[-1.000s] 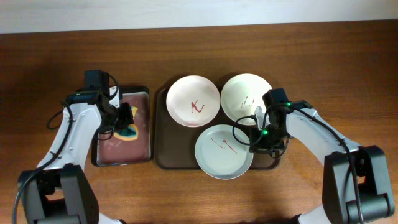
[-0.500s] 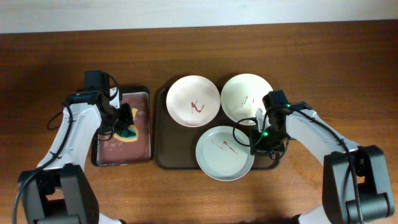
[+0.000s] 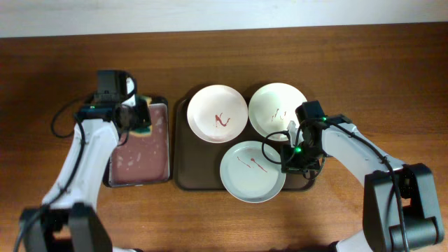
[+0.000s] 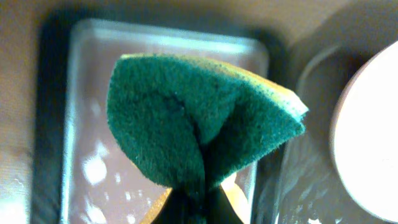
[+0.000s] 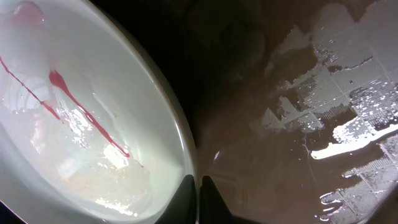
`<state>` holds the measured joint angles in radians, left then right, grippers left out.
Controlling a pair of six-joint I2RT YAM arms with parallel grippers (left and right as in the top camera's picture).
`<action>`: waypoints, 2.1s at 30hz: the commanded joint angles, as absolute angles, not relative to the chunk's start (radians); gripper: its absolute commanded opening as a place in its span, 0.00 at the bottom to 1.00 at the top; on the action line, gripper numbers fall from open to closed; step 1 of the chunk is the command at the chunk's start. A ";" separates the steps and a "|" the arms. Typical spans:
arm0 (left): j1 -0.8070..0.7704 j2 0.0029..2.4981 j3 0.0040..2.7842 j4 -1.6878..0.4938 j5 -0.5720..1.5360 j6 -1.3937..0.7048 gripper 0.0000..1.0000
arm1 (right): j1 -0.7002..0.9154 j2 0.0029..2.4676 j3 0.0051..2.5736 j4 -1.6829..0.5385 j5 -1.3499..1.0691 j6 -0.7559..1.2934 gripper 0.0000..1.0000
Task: Clean dirty plates on tray and stack at the side
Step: 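Lift the sponge with the left gripper and carry it to the green plate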
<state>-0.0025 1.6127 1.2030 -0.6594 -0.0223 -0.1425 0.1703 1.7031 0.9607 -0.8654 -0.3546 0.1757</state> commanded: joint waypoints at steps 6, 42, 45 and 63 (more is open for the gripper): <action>-0.091 1.456 1.235 -0.643 -0.256 -0.112 0.00 | 0.178 1.709 0.953 -0.863 -0.356 0.173 0.04; -0.092 1.742 1.093 -0.728 0.180 -0.141 0.00 | 0.178 1.709 0.953 -0.864 -0.356 0.173 0.04; -0.091 1.729 1.098 -0.731 0.105 -0.141 0.00 | 0.178 1.709 0.953 -0.864 -0.356 0.173 0.04; -0.591 1.701 1.213 -0.603 0.397 -0.513 0.00 | 0.178 1.709 0.953 -0.858 -0.400 0.173 0.04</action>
<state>-0.5129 1.6394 1.2045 -0.6403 0.3676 -0.3588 0.1703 1.7031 0.9607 -0.8604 -0.3611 0.1764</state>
